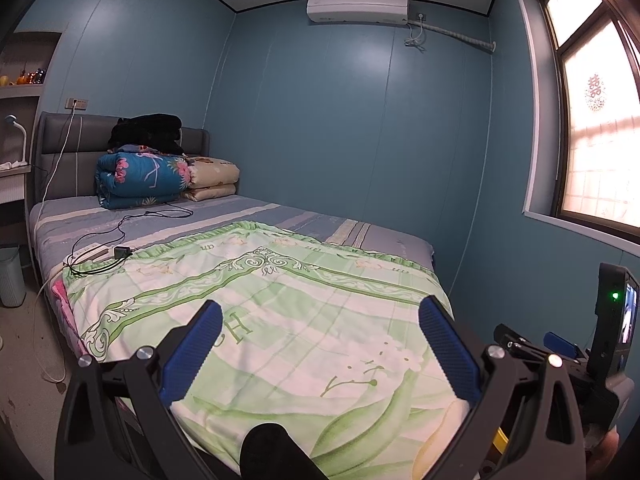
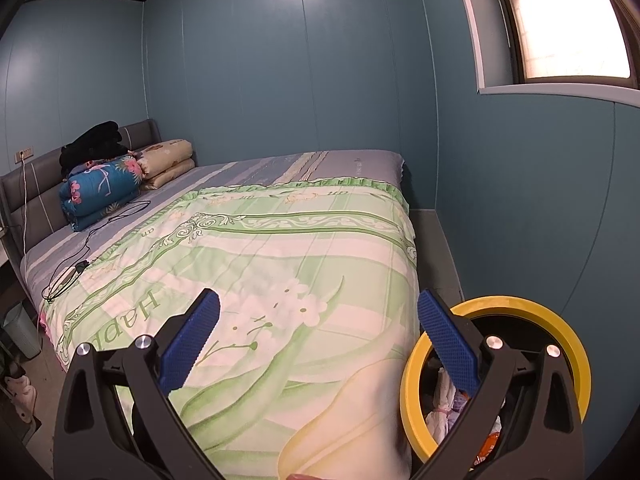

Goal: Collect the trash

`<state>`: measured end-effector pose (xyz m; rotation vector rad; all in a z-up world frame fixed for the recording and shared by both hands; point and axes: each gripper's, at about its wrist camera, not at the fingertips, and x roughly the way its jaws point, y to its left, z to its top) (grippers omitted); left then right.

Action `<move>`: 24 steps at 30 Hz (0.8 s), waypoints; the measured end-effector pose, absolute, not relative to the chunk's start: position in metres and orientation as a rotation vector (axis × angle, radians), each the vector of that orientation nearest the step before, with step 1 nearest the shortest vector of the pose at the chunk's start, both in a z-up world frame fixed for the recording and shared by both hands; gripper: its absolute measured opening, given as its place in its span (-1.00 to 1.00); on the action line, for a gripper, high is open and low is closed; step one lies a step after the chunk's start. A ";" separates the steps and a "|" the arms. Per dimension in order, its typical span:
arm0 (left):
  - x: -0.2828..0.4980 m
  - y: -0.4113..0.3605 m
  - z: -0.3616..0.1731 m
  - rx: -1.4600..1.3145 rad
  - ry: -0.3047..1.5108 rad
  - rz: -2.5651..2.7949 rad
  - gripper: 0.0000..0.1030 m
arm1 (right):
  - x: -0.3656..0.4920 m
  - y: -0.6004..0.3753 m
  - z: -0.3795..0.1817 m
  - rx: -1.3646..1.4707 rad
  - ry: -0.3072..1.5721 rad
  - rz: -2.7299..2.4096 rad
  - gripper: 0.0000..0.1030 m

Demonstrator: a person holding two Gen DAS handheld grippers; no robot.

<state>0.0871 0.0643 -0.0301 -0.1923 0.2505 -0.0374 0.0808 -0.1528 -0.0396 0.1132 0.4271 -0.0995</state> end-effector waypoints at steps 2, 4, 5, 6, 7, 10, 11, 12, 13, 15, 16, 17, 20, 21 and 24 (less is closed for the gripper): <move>0.087 0.064 -0.030 -0.192 0.250 -0.038 0.84 | 0.081 -0.153 -0.040 0.112 0.427 -0.100 0.84; 0.087 0.064 -0.030 -0.192 0.249 -0.037 0.84 | 0.081 -0.153 -0.040 0.112 0.428 -0.099 0.84; 0.088 0.065 -0.030 -0.192 0.250 -0.038 0.84 | 0.081 -0.153 -0.039 0.112 0.429 -0.098 0.84; 0.088 0.065 -0.030 -0.193 0.250 -0.038 0.84 | 0.081 -0.153 -0.039 0.112 0.430 -0.098 0.84; 0.088 0.065 -0.030 -0.193 0.250 -0.036 0.84 | 0.081 -0.153 -0.039 0.112 0.430 -0.098 0.84; 0.087 0.065 -0.031 -0.194 0.249 -0.037 0.84 | 0.081 -0.153 -0.040 0.113 0.431 -0.098 0.84; 0.087 0.065 -0.031 -0.193 0.250 -0.037 0.84 | 0.081 -0.153 -0.039 0.113 0.430 -0.097 0.84; 0.087 0.065 -0.031 -0.194 0.250 -0.038 0.84 | 0.081 -0.153 -0.039 0.113 0.430 -0.098 0.84; 0.087 0.065 -0.031 -0.196 0.251 -0.039 0.84 | 0.081 -0.153 -0.039 0.113 0.429 -0.099 0.84; 0.088 0.065 -0.031 -0.197 0.252 -0.039 0.84 | 0.080 -0.152 -0.040 0.114 0.428 -0.101 0.84; 0.088 0.065 -0.031 -0.197 0.254 -0.040 0.84 | 0.080 -0.152 -0.040 0.114 0.430 -0.100 0.84; 0.088 0.065 -0.032 -0.198 0.255 -0.042 0.84 | 0.080 -0.152 -0.040 0.114 0.430 -0.100 0.84; 0.089 0.065 -0.030 -0.198 0.257 -0.042 0.84 | 0.080 -0.152 -0.040 0.115 0.432 -0.099 0.84; 0.089 0.065 -0.031 -0.198 0.257 -0.042 0.84 | 0.080 -0.152 -0.040 0.115 0.432 -0.100 0.84; 0.090 0.065 -0.031 -0.199 0.259 -0.044 0.84 | 0.080 -0.152 -0.040 0.115 0.432 -0.100 0.84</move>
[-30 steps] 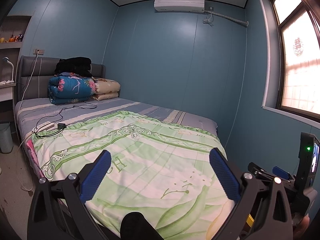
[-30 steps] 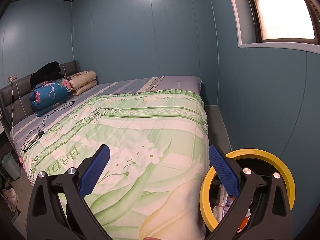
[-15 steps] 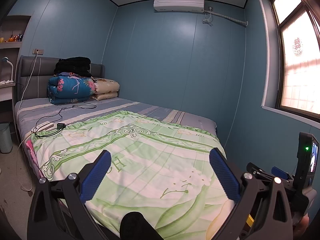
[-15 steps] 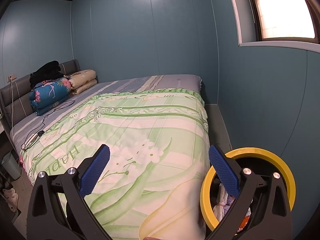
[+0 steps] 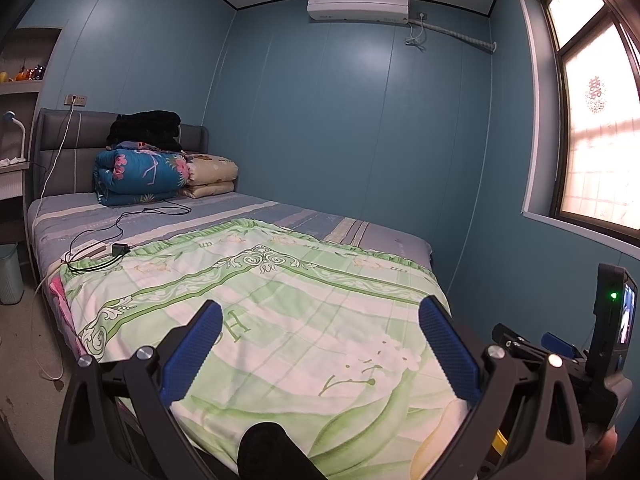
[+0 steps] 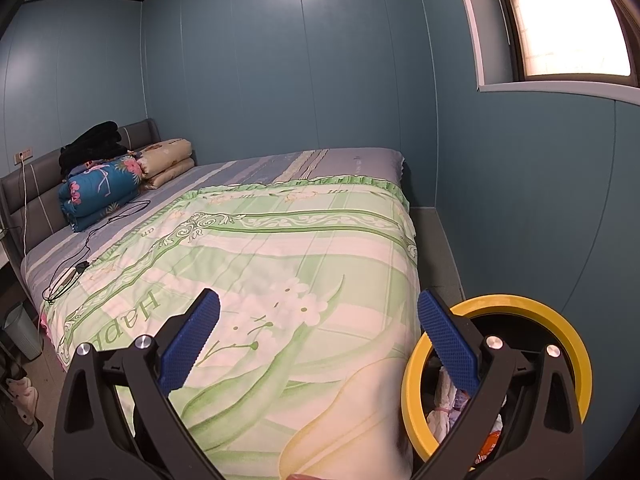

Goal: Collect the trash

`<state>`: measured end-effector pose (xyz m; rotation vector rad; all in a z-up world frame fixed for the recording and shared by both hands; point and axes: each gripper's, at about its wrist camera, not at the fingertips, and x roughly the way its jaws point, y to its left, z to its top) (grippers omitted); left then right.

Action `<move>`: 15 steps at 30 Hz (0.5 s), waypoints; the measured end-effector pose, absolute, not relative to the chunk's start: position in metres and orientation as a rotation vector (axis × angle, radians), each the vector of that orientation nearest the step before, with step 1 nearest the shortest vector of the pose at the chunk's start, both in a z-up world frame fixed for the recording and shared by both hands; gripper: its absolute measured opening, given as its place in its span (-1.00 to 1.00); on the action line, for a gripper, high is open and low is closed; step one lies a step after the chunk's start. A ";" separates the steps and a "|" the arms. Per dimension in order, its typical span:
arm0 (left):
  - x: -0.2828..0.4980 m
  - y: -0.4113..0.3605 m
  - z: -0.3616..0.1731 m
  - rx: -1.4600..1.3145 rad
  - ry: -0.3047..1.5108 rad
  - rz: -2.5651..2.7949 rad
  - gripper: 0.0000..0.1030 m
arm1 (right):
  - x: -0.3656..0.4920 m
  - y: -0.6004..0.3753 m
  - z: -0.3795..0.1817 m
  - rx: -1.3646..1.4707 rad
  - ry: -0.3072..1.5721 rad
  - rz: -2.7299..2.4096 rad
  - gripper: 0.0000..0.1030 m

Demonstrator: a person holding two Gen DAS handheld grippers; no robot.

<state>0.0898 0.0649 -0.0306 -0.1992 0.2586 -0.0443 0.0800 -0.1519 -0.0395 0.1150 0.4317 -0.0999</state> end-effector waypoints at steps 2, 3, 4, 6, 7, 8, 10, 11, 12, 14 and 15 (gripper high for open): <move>0.090 0.065 -0.030 -0.197 0.259 -0.045 0.84 | 0.080 -0.152 -0.040 0.115 0.432 -0.102 0.84; 0.090 0.065 -0.031 -0.197 0.258 -0.041 0.84 | 0.081 -0.152 -0.039 0.115 0.433 -0.102 0.84; 0.090 0.065 -0.031 -0.199 0.256 -0.040 0.84 | 0.081 -0.151 -0.039 0.116 0.435 -0.101 0.84; 0.089 0.065 -0.031 -0.199 0.255 -0.037 0.84 | 0.081 -0.152 -0.039 0.119 0.438 -0.100 0.84; 0.089 0.065 -0.031 -0.199 0.256 -0.042 0.84 | 0.081 -0.152 -0.038 0.119 0.439 -0.100 0.84; 0.089 0.065 -0.032 -0.200 0.257 -0.044 0.84 | 0.081 -0.152 -0.038 0.119 0.439 -0.100 0.84; 0.090 0.066 -0.033 -0.203 0.260 -0.045 0.84 | 0.082 -0.152 -0.039 0.120 0.440 -0.102 0.84; 0.090 0.066 -0.033 -0.203 0.261 -0.044 0.84 | 0.082 -0.152 -0.039 0.121 0.440 -0.101 0.84; 0.090 0.065 -0.033 -0.202 0.262 -0.044 0.84 | 0.082 -0.153 -0.039 0.121 0.442 -0.100 0.84; 0.090 0.066 -0.033 -0.205 0.266 -0.042 0.84 | 0.083 -0.153 -0.040 0.120 0.444 -0.099 0.84; 0.090 0.066 -0.033 -0.208 0.267 -0.043 0.84 | 0.084 -0.153 -0.040 0.121 0.445 -0.098 0.84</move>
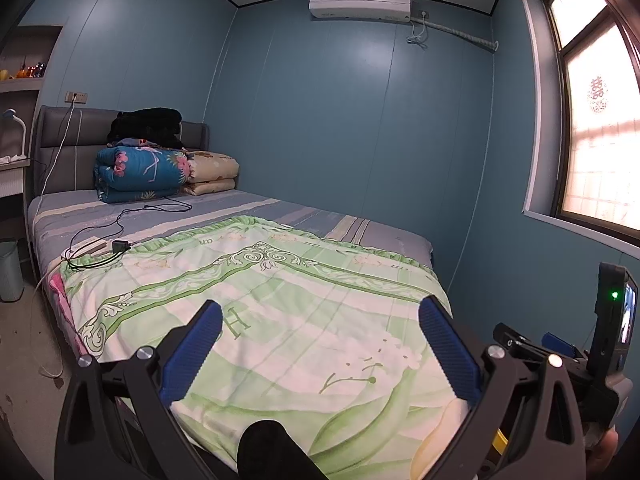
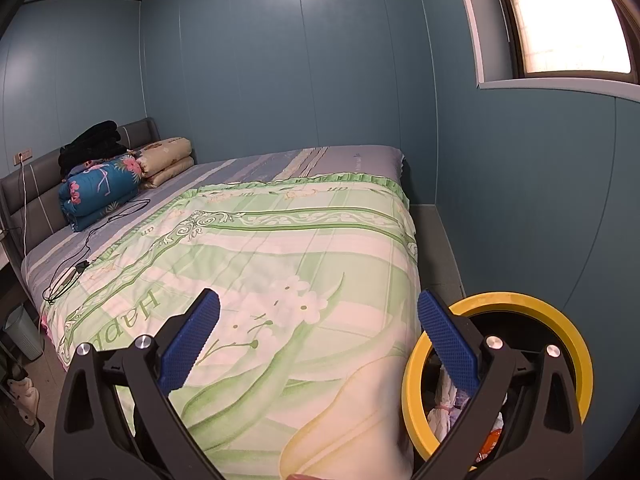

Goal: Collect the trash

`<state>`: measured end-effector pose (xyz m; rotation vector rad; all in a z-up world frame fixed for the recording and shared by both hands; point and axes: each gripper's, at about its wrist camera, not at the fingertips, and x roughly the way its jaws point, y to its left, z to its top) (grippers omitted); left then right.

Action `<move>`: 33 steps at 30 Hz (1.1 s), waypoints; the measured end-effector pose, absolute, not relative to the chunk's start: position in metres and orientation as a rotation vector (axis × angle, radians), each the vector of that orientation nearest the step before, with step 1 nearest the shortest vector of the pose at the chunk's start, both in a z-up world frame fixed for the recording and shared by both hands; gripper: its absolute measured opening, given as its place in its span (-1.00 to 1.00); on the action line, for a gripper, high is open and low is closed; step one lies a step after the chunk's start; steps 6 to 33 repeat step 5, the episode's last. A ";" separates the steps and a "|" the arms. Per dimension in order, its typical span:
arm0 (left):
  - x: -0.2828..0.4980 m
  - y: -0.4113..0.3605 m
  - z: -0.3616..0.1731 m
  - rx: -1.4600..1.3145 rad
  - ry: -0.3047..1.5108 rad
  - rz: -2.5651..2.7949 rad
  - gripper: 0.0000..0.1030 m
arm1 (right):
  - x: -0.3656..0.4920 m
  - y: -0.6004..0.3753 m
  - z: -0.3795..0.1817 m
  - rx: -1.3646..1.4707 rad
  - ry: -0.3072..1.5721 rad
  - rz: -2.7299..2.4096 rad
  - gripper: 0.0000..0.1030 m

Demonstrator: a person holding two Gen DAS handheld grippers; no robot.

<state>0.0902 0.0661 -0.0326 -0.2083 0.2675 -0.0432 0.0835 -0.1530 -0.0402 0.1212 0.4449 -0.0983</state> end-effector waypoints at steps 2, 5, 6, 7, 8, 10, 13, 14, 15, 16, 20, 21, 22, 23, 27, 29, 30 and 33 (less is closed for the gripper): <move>0.090 0.066 -0.033 -0.207 0.268 -0.042 0.84 | 0.083 -0.153 -0.040 0.123 0.446 -0.097 0.84; 0.090 0.066 -0.033 -0.207 0.269 -0.041 0.84 | 0.083 -0.153 -0.040 0.123 0.446 -0.098 0.84; 0.090 0.066 -0.033 -0.207 0.269 -0.041 0.84 | 0.083 -0.153 -0.040 0.123 0.446 -0.098 0.84; 0.090 0.066 -0.033 -0.207 0.269 -0.041 0.84 | 0.083 -0.153 -0.040 0.123 0.446 -0.098 0.84; 0.090 0.066 -0.033 -0.207 0.269 -0.041 0.84 | 0.083 -0.153 -0.040 0.123 0.446 -0.098 0.84; 0.090 0.066 -0.033 -0.207 0.269 -0.041 0.84 | 0.083 -0.153 -0.040 0.123 0.446 -0.098 0.84; 0.090 0.066 -0.033 -0.207 0.269 -0.041 0.84 | 0.083 -0.153 -0.040 0.123 0.446 -0.098 0.84; 0.090 0.066 -0.033 -0.207 0.269 -0.041 0.84 | 0.083 -0.153 -0.040 0.123 0.446 -0.098 0.84; 0.090 0.066 -0.033 -0.207 0.269 -0.041 0.84 | 0.083 -0.153 -0.040 0.123 0.446 -0.098 0.84; 0.090 0.066 -0.033 -0.207 0.269 -0.041 0.84 | 0.083 -0.153 -0.040 0.123 0.446 -0.098 0.84; 0.090 0.066 -0.033 -0.207 0.269 -0.041 0.84 | 0.083 -0.153 -0.040 0.123 0.446 -0.098 0.84; 0.090 0.066 -0.033 -0.207 0.269 -0.041 0.84 | 0.083 -0.153 -0.040 0.123 0.446 -0.098 0.84; 0.090 0.066 -0.033 -0.207 0.269 -0.041 0.84 | 0.083 -0.153 -0.040 0.123 0.446 -0.098 0.84; 0.090 0.066 -0.033 -0.207 0.269 -0.041 0.84 | 0.083 -0.153 -0.040 0.123 0.446 -0.098 0.84; 0.090 0.066 -0.033 -0.207 0.269 -0.041 0.84 | 0.083 -0.153 -0.040 0.123 0.446 -0.098 0.84; 0.090 0.066 -0.033 -0.207 0.269 -0.041 0.84 | 0.083 -0.153 -0.040 0.123 0.446 -0.098 0.84; 0.090 0.066 -0.033 -0.207 0.269 -0.041 0.84 | 0.083 -0.153 -0.040 0.123 0.446 -0.098 0.84; 0.090 0.066 -0.033 -0.207 0.269 -0.041 0.84 | 0.083 -0.153 -0.040 0.123 0.446 -0.098 0.84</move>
